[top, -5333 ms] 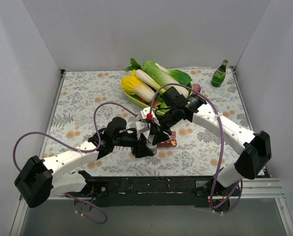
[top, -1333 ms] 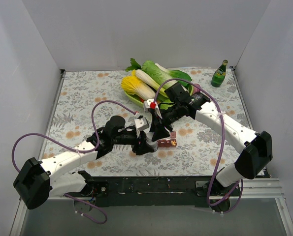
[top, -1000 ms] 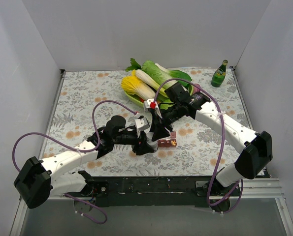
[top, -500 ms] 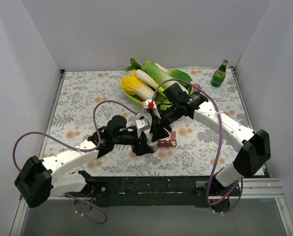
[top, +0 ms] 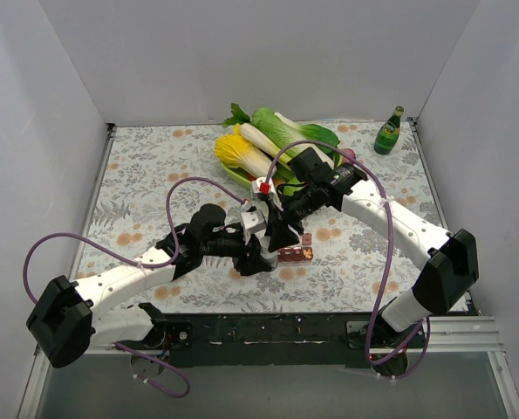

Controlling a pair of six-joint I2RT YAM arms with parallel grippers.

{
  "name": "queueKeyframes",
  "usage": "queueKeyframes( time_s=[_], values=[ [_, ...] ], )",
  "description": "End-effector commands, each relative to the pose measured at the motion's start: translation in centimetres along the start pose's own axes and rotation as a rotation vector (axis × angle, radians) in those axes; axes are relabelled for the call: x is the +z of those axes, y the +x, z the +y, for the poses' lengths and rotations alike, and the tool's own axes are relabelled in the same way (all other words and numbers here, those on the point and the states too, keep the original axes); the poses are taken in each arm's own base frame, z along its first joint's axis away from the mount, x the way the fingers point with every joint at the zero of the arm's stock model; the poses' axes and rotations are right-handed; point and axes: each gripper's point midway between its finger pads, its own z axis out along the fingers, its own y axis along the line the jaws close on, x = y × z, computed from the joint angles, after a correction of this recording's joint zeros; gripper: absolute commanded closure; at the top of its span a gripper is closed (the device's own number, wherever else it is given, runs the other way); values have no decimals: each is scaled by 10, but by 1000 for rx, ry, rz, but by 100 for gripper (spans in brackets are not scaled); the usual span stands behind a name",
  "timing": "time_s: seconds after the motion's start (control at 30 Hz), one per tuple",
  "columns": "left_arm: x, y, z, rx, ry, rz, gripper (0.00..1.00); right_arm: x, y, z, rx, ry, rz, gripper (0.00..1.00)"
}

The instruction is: Sort the pills into containers

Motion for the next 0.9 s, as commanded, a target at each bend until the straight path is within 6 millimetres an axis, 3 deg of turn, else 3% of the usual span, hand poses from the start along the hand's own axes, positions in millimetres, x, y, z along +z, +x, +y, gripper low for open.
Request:
queueKeyframes(
  time_s=[0.0,0.27,0.53,0.87],
  values=[
    [-3,-24,-4,59,11,-42,76,-4,-10,-3,-24,18,-1,45],
    [-3,-25,-5,60,15,-40,76,-7,-19,2,-43,5,-28,33],
    [-5,-25,-8,61,20,-45,76,-17,-29,6,-61,-8,-83,15],
    [-8,-29,-9,66,16,-64,77,-15,-24,13,-53,-40,-93,13]
  ],
)
